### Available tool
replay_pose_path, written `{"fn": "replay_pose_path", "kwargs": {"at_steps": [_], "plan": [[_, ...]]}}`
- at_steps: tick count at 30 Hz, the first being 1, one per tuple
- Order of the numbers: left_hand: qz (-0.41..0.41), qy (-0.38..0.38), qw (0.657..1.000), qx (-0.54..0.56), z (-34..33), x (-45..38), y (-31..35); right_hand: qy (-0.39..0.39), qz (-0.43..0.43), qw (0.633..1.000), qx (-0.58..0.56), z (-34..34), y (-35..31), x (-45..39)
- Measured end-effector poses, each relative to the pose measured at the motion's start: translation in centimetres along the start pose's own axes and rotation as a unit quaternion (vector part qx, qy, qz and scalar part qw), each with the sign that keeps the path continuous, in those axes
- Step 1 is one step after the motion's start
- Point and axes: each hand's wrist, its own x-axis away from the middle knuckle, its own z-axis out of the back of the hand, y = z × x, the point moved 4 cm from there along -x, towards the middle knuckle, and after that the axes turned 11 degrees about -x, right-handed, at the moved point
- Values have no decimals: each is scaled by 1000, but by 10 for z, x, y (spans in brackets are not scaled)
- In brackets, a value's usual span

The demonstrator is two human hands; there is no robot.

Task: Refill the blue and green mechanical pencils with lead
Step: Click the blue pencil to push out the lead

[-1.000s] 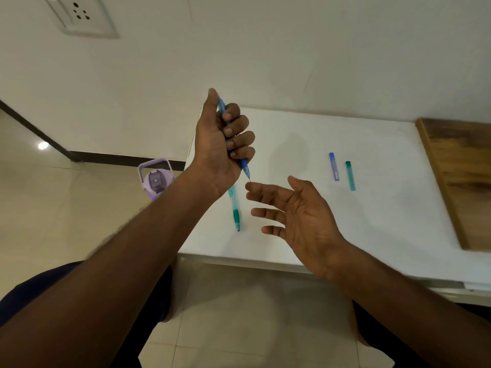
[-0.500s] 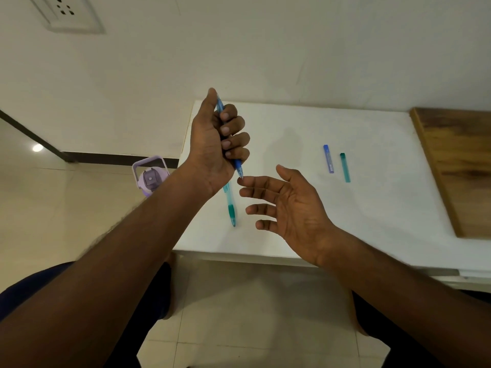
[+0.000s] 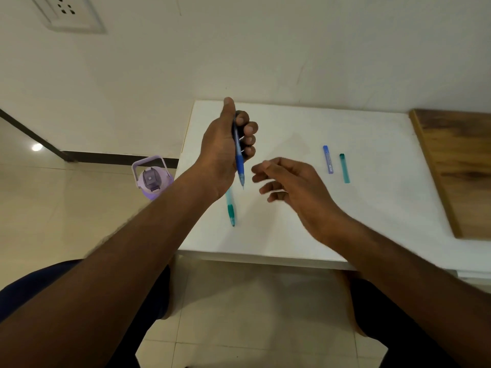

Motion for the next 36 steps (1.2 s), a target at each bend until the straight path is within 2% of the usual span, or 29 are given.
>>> {"fn": "replay_pose_path", "kwargs": {"at_steps": [3, 9, 12, 14, 16, 19, 21, 24, 27, 28, 31, 32, 36], "plan": [[-35, 47, 988, -141, -6, 2, -4, -30, 40, 999, 7, 2, -15, -12], [-15, 19, 995, -99, -16, 5, -18, -75, 64, 995, 17, 5, -26, -24], [-5, 24, 994, -111, -14, 5, -23, -78, 35, 996, 22, 8, -23, -29], [-2, 37, 973, -228, -10, 2, -24, -60, 7, 998, 32, 17, -20, -37], [-10, 58, 929, -364, -1, -1, -23, -11, -21, 998, 65, 32, -12, -47], [7, 84, 883, -462, 25, -9, -26, 33, -65, 986, 153, 51, 6, -60], [22, 59, 881, -469, 33, -14, -32, 46, -78, 982, 165, 54, 19, -66], [60, 18, 888, -455, 34, -15, -46, 91, -37, 969, 228, 57, 30, -71], [50, 28, 837, -543, 38, -17, -54, 91, -5, 955, 281, 58, 33, -73], [38, 40, 834, -549, 40, -19, -52, 83, -2, 954, 288, 59, 34, -74], [24, 45, 864, -500, 46, -24, -46, 71, -4, 950, 304, 58, 33, -77], [31, 36, 864, -501, 45, -24, -47, 70, -7, 950, 304, 57, 33, -77], [12, 28, 818, -575, 40, -21, -56, 52, 0, 949, 310, 46, 32, -76]]}}
